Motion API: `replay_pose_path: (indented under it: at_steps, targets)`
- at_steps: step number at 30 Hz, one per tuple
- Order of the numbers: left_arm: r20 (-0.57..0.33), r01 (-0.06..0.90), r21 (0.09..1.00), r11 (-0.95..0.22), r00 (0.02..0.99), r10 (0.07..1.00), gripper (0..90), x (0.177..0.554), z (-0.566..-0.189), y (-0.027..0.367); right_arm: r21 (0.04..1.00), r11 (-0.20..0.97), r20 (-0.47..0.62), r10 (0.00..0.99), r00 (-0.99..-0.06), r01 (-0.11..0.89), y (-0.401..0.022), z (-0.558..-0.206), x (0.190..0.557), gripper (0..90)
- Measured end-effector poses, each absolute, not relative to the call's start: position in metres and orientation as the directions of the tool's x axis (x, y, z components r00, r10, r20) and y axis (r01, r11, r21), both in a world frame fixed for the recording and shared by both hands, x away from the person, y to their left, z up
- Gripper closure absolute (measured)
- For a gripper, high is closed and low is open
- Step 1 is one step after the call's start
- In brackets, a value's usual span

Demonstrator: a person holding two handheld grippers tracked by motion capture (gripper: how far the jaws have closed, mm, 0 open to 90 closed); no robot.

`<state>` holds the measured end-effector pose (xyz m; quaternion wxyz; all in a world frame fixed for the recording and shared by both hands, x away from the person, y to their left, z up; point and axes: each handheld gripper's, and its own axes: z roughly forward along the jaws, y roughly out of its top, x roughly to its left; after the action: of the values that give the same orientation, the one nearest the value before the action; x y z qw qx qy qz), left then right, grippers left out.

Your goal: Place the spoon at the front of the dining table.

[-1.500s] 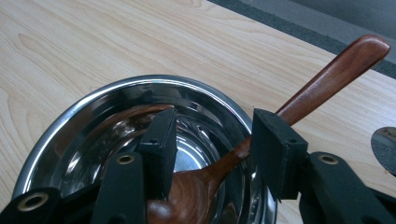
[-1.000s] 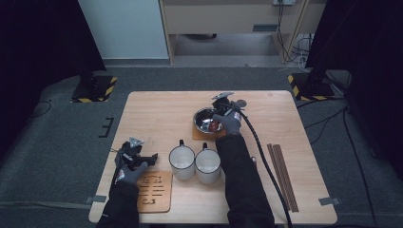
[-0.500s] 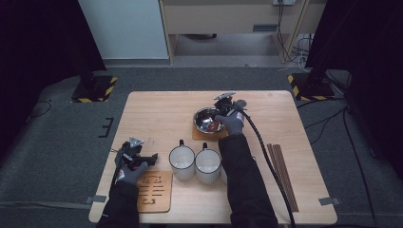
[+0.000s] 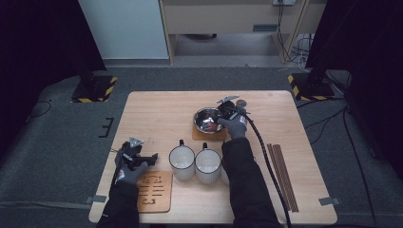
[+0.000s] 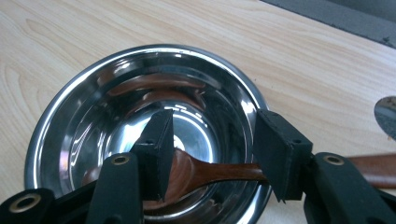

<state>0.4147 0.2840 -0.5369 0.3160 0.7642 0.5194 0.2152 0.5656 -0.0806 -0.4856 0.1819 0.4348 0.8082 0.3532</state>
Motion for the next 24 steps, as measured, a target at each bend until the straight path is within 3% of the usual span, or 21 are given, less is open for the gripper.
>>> replay_pose_path:
  at_steps: [24]
  targets:
    - [0.001,0.658,0.707,-0.26,0.367,0.93,3.4,0.415,-0.537,0.284,0.732,0.34,0.046,0.84,-0.541,0.591,-0.087,-0.486,0.543,48.5]
